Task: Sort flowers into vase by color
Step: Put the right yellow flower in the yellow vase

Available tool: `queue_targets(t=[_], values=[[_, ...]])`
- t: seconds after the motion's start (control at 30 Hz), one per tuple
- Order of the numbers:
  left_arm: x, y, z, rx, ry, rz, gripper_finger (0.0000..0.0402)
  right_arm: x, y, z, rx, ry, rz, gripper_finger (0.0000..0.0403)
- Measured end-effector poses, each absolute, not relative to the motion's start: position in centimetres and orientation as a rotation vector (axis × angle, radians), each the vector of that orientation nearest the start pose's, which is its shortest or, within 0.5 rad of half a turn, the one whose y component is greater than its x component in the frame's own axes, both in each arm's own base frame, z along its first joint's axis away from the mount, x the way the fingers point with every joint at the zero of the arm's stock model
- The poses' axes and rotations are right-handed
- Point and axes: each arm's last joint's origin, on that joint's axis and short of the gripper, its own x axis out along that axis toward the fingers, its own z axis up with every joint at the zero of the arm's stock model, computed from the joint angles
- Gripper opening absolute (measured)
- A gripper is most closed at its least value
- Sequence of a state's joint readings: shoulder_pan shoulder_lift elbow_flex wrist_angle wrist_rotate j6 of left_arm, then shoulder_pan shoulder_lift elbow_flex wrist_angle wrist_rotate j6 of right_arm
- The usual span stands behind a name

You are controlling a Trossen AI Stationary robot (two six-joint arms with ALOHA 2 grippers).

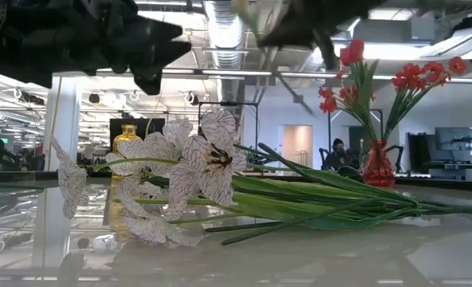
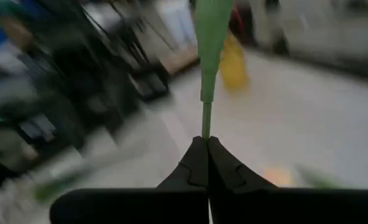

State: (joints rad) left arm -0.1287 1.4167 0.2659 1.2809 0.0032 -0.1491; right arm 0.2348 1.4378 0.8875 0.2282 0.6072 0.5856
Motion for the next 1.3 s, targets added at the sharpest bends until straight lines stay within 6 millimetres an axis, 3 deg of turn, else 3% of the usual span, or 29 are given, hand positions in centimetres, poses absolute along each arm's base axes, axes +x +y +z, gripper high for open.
queue_targets(t=[0.23, 0.37, 0.9, 1.03, 1.2, 1.3], values=[[25.7, -3.3, 18.7, -0.131, -0.189, -0.135, 0.0133, 33.2, 6.3, 27.1, 0.368, -0.094, -0.196, 0.0015], [26.8, -3.4, 19.6, -0.112, -0.224, -0.127, 0.0143, 33.7, 6.5, 26.8, 0.366, -0.113, -0.107, 0.0015], [28.4, -3.6, 21.4, -0.121, -0.26, -0.106, 0.0147, 33.7, 6.7, 26.7, 0.296, -0.104, -0.08, 0.0016], [28.4, -3.6, 21.3, -0.134, -0.253, -0.108, 0.0115, 33.7, 6.8, 26.6, 0.28, -0.1, -0.069, 0.0017], [28.5, -3.4, 21.2, -0.132, -0.23, -0.128, 0.0021, 33.7, 6.9, 26.6, 0.275, -0.092, -0.047, 0.0044], [28.5, -3.3, 21.3, -0.139, -0.235, -0.148, 0.0007, 33.7, 7.0, 26.4, 0.269, -0.074, -0.045, 0.0065]])
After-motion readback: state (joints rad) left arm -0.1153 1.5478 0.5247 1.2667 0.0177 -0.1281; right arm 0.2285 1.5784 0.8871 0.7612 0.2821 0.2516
